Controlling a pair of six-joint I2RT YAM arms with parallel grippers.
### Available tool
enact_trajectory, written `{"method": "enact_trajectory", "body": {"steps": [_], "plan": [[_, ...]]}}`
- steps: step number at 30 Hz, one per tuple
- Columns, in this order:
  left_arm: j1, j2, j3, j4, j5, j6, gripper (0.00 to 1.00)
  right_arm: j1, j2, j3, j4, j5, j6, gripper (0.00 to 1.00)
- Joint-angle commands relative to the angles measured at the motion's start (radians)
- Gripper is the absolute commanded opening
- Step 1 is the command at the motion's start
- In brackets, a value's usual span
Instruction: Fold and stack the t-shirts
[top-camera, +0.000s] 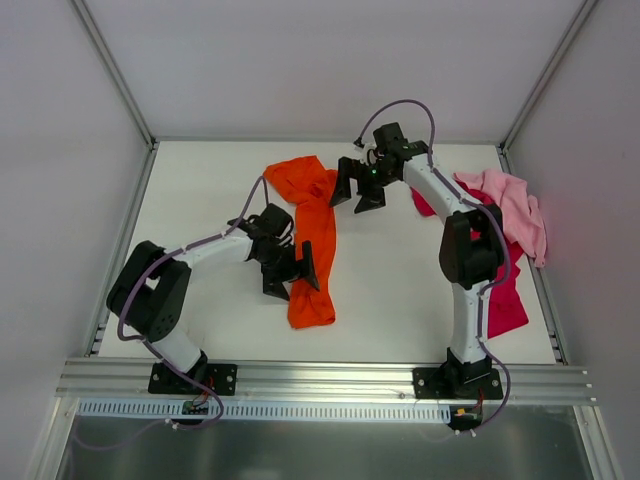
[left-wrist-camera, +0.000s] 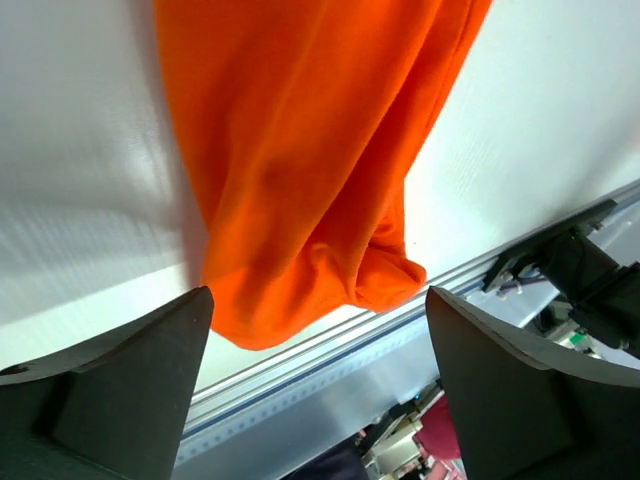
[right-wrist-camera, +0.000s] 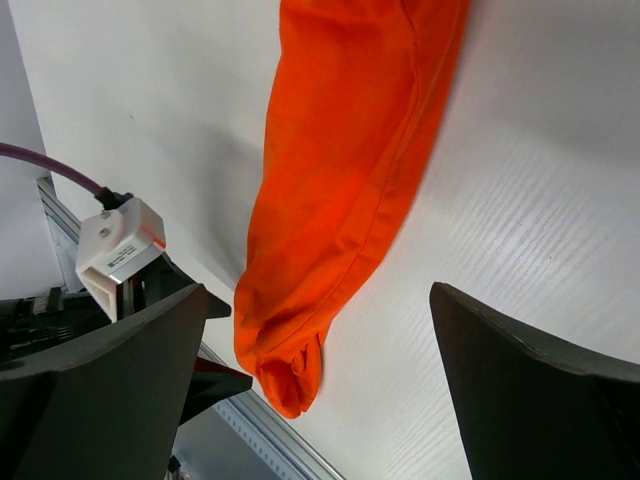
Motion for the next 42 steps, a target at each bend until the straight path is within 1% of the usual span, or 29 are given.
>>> {"method": "enact_trajectory", "body": {"steps": [1, 2, 3, 6, 8, 10, 13, 15, 17, 18, 19, 20, 21, 22, 23, 24, 25, 26, 27, 28, 29, 30, 31, 34, 36, 37, 39, 42], "plan": [[0.001, -0.022, 0.055, -0.121, -0.066, 0.021, 0.92, -0.001, -0.100, -0.010, 0.023, 0.007, -0.006, 1.00], [0.001, -0.045, 0.060, -0.157, -0.099, 0.021, 0.97, 0.004, -0.107, -0.019, 0.022, 0.010, -0.011, 1.00], [0.001, -0.054, 0.066, -0.173, -0.099, 0.019, 0.99, 0.005, -0.114, -0.027, 0.022, 0.010, -0.012, 1.00], [0.001, -0.093, 0.066, -0.194, -0.103, 0.021, 0.99, 0.005, -0.140, -0.057, 0.030, 0.019, -0.014, 1.00], [0.001, -0.107, 0.045, -0.187, -0.081, 0.011, 0.99, 0.005, -0.144, -0.062, 0.034, 0.018, -0.012, 1.00], [0.001, -0.116, 0.019, -0.179, -0.092, 0.007, 0.99, 0.005, -0.144, -0.059, 0.046, -0.004, 0.000, 1.00], [0.001, -0.131, 0.000, -0.109, -0.144, 0.005, 0.99, 0.013, -0.156, -0.047, 0.059, -0.002, 0.011, 1.00], [0.008, -0.110, 0.032, -0.089, -0.202, 0.004, 0.99, 0.014, -0.159, -0.030, 0.048, 0.019, 0.015, 1.00], [0.022, -0.016, 0.153, -0.093, -0.244, 0.017, 0.99, 0.014, -0.173, -0.019, 0.033, 0.004, 0.023, 1.00], [0.028, 0.020, 0.269, -0.098, -0.251, 0.037, 0.99, 0.016, -0.188, -0.031, 0.031, -0.026, 0.027, 1.00], [0.048, 0.107, 0.340, -0.133, -0.266, 0.045, 0.99, 0.022, -0.209, -0.081, 0.039, -0.039, 0.032, 1.00], [0.060, 0.152, 0.405, -0.151, -0.283, 0.054, 0.98, 0.027, -0.240, -0.121, 0.048, -0.039, 0.031, 1.00], [0.077, 0.191, 0.534, -0.167, -0.287, 0.056, 0.98, 0.033, -0.313, -0.160, 0.057, -0.015, 0.021, 1.00], [0.121, 0.265, 0.596, -0.182, -0.282, 0.050, 0.98, 0.036, -0.346, -0.193, 0.051, -0.004, 0.014, 1.00], [0.148, 0.306, 0.656, -0.206, -0.253, 0.045, 0.98, 0.037, -0.375, -0.255, 0.045, 0.007, 0.011, 1.00], [0.169, 0.383, 0.780, -0.223, -0.247, 0.031, 0.97, 0.037, -0.428, -0.282, 0.030, 0.013, 0.009, 1.00], [0.207, 0.419, 0.842, -0.249, -0.244, 0.025, 0.97, 0.042, -0.450, -0.327, 0.017, 0.015, 0.002, 1.00], [0.221, 0.456, 0.958, -0.266, -0.248, 0.018, 0.97, 0.045, -0.500, -0.350, -0.002, 0.033, -0.003, 1.00], [0.234, 0.490, 1.011, -0.280, -0.247, 0.016, 0.96, 0.051, -0.531, -0.376, -0.006, 0.050, -0.009, 1.00], [0.255, 0.560, 1.067, -0.296, -0.245, 0.016, 0.96, 0.059, -0.560, -0.401, -0.010, 0.068, -0.014, 1.00], [0.263, 0.596, 1.168, -0.335, -0.250, 0.019, 0.96, 0.057, -0.590, -0.446, -0.013, 0.084, -0.012, 1.00], [0.272, 0.652, 1.204, -0.348, -0.245, 0.019, 0.96, 0.059, -0.643, -0.467, -0.019, 0.085, -0.014, 1.00], [0.287, 0.671, 1.229, -0.349, -0.242, 0.019, 0.96, 0.059, -0.665, -0.484, -0.027, 0.088, -0.014, 1.00], [0.312, 0.714, 1.235, -0.305, -0.205, 0.002, 0.96, 0.062, -0.740, -0.540, -0.044, 0.085, -0.012, 1.00], [0.326, 0.737, 1.235, -0.290, -0.190, -0.009, 0.96, 0.067, -0.760, -0.571, -0.058, 0.064, -0.014, 1.00], [0.327, 0.743, 1.235, -0.285, -0.184, -0.010, 0.96, 0.073, -0.772, -0.577, -0.065, 0.062, -0.041, 1.00], [0.329, 0.752, 1.234, -0.274, -0.179, -0.010, 0.96, 0.080, -0.783, -0.596, -0.084, 0.090, -0.057, 1.00], [0.332, 0.759, 1.232, -0.268, -0.184, -0.004, 0.96, 0.082, -0.797, -0.608, -0.084, 0.081, -0.058, 1.00]]}}
